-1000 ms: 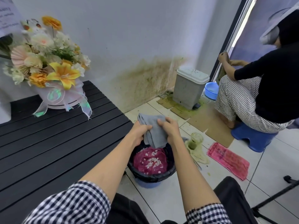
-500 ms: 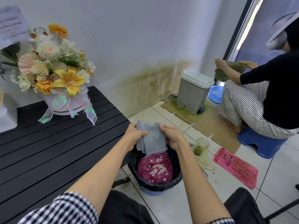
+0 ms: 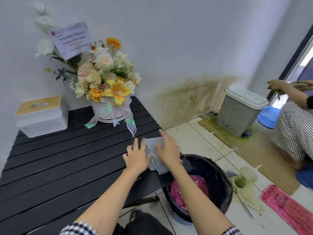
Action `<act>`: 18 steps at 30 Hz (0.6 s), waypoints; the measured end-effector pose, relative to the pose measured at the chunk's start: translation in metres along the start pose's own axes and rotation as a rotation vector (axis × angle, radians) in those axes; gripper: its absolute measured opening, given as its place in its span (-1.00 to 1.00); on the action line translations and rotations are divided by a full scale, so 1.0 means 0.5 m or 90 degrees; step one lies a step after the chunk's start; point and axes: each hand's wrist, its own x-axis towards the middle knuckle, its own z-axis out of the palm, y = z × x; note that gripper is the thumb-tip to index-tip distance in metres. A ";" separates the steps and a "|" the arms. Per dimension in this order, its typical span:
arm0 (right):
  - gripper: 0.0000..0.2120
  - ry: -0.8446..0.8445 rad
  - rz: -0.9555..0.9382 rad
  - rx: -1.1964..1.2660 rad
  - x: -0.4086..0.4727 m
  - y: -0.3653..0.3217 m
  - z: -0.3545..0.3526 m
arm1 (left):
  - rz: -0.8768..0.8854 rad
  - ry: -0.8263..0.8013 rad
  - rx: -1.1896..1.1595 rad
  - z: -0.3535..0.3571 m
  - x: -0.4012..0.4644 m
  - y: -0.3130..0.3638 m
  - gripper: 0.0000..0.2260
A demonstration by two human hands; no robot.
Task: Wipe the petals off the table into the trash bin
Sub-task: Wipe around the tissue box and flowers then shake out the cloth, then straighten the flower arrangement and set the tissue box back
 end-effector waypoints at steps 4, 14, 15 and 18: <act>-0.55 -0.098 -0.003 -0.193 -0.016 0.022 0.071 | 0.058 -0.123 0.083 0.017 -0.006 -0.015 -0.54; -0.54 -0.064 -0.033 -0.027 0.028 -0.109 0.016 | 0.049 -0.020 0.013 -0.103 0.006 -0.083 -0.53; -0.54 -0.052 -0.049 0.014 0.046 -0.138 0.011 | 0.037 0.002 0.006 -0.125 0.017 -0.097 -0.53; -0.55 -0.032 -0.080 0.097 0.120 -0.216 0.018 | 0.003 0.075 -0.049 -0.195 0.067 -0.146 -0.53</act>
